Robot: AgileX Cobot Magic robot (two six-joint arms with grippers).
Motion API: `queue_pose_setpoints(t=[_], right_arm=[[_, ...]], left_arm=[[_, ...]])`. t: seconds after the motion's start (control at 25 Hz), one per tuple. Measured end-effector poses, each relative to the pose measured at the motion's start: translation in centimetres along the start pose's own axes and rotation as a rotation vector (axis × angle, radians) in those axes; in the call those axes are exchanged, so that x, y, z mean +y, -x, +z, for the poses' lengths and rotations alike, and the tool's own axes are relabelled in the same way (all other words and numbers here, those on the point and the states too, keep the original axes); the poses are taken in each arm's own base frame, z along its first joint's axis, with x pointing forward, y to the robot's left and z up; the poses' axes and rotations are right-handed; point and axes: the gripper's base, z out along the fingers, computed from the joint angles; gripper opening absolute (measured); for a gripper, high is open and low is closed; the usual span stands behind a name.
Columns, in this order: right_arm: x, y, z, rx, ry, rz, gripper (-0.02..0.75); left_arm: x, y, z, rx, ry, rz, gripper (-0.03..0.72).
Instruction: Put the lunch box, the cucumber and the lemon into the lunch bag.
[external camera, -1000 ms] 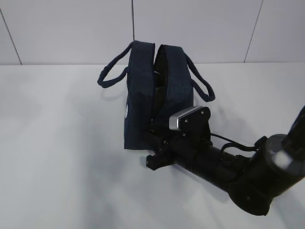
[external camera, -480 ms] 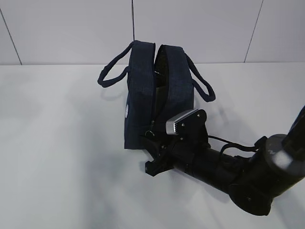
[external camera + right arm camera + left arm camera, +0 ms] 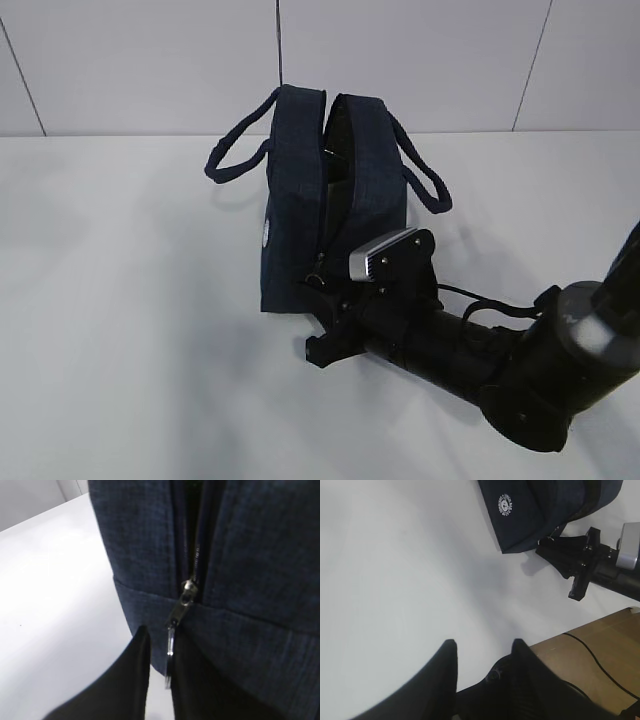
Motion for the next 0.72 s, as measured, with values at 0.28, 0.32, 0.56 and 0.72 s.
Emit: queue_pose_setpoints(t=[0.28,0.32,0.56,0.72], right_arm=[[-0.09,-0.27,0.00,0.029,-0.010,0.002,0.000],[-0.09,-0.27,0.00,0.029,-0.010,0.002,0.000],[-0.09,-0.27,0.00,0.029,-0.010,0.002,0.000],[-0.02,0.01,-0.20,0.028,-0.011,0.000,0.000]], left_arm=[[0.00,0.00,0.00,0.000,0.000,0.000,0.239],[0.00,0.00,0.00,0.000,0.000,0.000,0.239],[0.00,0.00,0.00,0.000,0.000,0.000,0.239],[0.00,-0.03,0.00,0.003,0.000,0.000,0.239]])
